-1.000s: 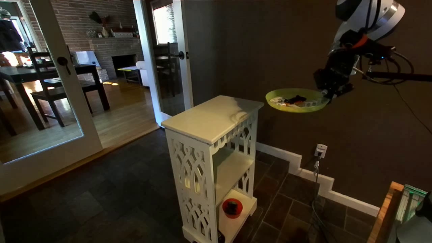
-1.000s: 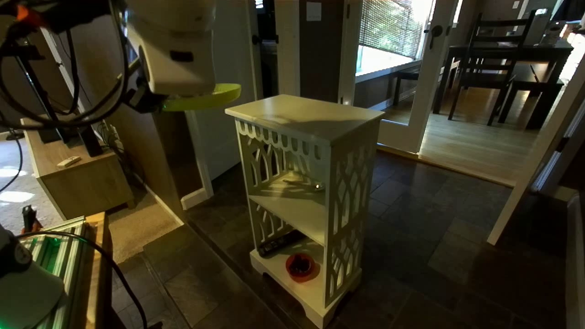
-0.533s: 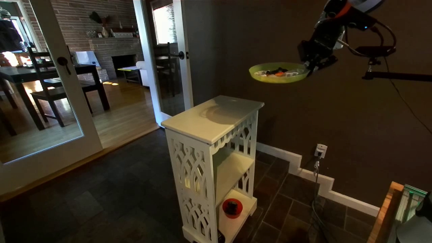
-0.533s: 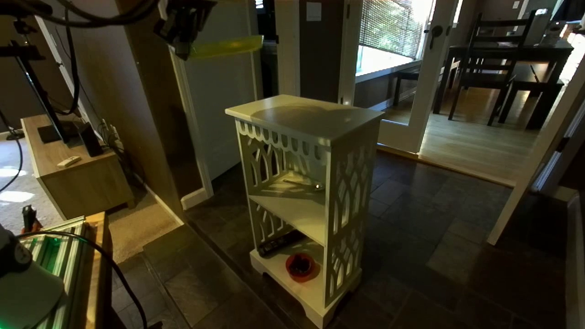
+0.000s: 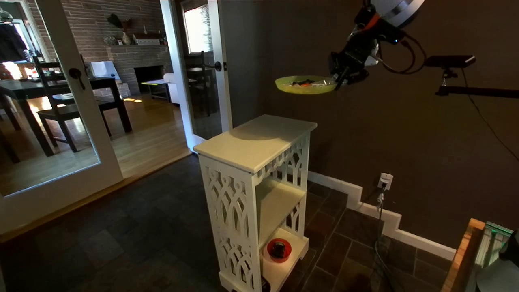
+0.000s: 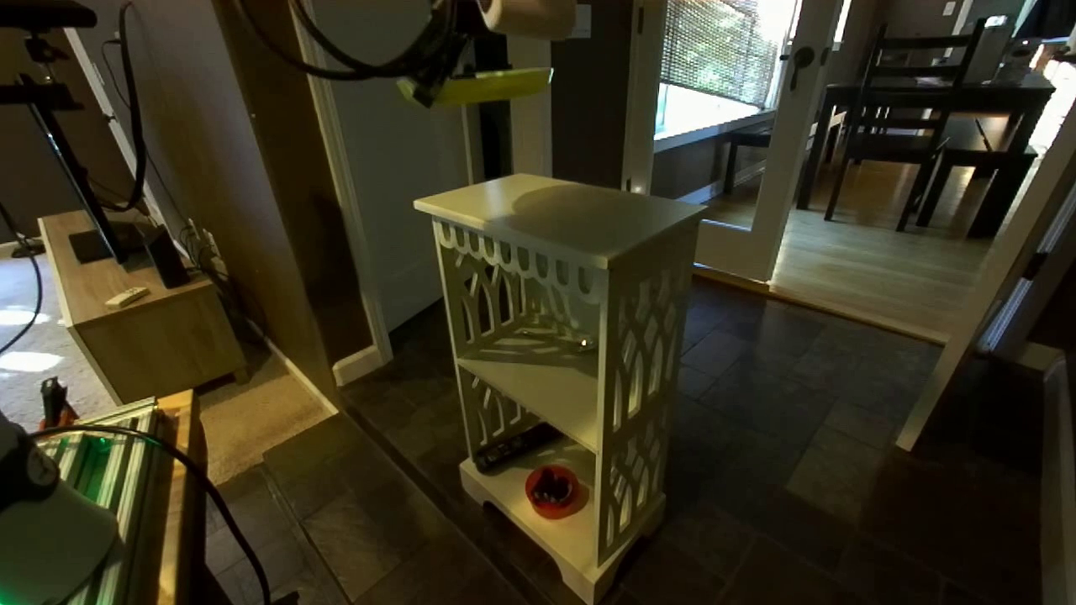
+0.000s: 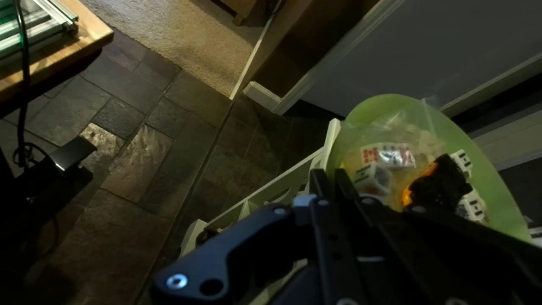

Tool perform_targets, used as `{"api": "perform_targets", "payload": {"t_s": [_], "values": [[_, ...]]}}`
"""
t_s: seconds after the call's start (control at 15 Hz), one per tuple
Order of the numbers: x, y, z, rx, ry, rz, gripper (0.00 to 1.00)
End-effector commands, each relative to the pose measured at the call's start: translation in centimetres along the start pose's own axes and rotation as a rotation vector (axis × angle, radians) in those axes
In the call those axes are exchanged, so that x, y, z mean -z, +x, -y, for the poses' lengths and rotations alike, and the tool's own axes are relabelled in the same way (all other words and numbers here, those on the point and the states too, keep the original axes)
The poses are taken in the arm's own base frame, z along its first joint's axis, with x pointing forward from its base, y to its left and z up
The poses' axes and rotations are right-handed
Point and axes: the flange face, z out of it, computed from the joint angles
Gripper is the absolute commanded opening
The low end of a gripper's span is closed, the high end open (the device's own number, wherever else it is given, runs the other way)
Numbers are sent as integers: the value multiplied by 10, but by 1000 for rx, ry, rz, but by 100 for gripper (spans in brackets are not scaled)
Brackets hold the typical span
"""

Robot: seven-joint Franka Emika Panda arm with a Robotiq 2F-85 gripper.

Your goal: Put the yellow plate on top of the shelf.

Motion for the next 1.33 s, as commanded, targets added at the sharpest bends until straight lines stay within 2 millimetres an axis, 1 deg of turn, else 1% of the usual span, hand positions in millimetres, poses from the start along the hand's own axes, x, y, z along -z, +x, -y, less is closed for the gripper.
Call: {"api": "perform_targets", "payload": {"t_s": [0.0,0.27,0.53,0.73,0.93,1.27], "values": [[-2,37,19,-32,12,27,2],[-9,77,21,-75,16,-16,2],[-24,107,19,-77,-7,-32,2],[-34,123,16,-74,-23,-25,2],[-40,135,11,-81,-30,-13,2],[-44,147,7,-97,-39,-10,2]]}}
